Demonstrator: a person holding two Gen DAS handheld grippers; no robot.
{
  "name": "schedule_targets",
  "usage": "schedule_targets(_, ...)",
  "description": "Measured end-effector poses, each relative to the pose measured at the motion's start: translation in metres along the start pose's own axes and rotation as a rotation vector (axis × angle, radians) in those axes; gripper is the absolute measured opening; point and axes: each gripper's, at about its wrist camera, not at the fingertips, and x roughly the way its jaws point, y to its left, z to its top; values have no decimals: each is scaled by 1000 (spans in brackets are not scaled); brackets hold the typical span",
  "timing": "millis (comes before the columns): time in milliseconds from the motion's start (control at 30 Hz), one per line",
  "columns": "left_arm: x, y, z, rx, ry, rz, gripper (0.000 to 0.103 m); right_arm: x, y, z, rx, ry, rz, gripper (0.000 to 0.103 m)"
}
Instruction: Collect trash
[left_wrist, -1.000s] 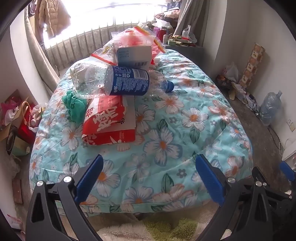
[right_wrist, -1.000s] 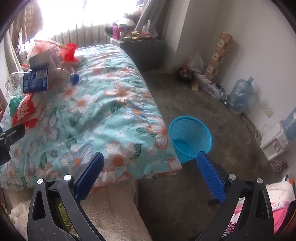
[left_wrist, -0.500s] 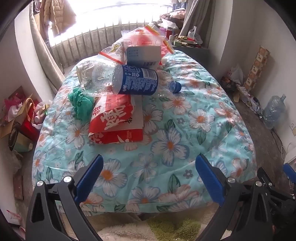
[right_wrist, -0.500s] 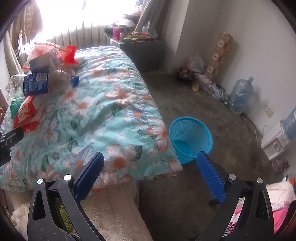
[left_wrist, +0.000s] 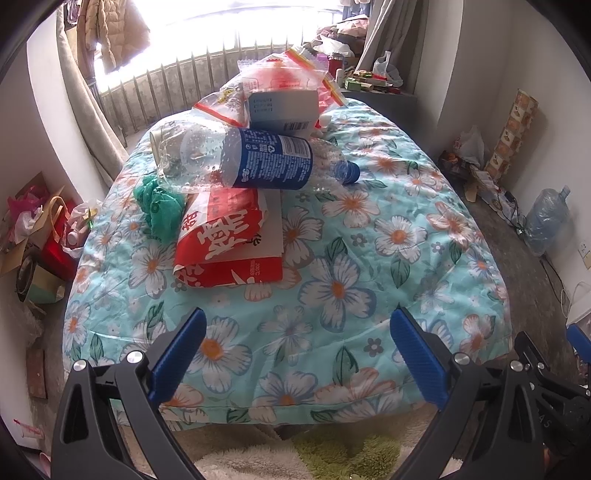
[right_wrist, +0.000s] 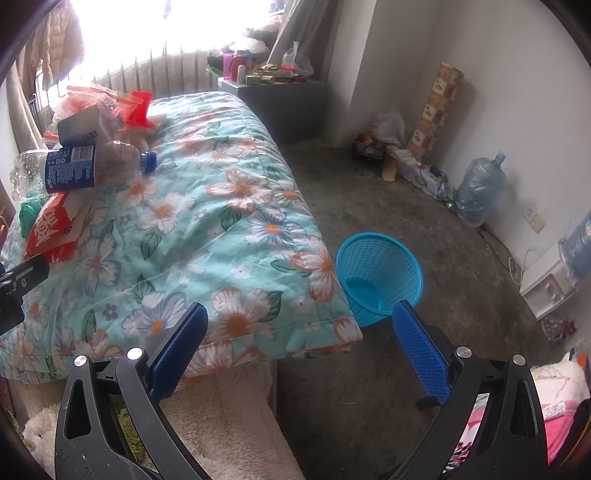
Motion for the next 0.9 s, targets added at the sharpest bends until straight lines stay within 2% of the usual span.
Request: schedule_targets(900, -1, 4, 4, 3, -2, 7, 97, -3, 0, 2, 0, -2, -1, 95)
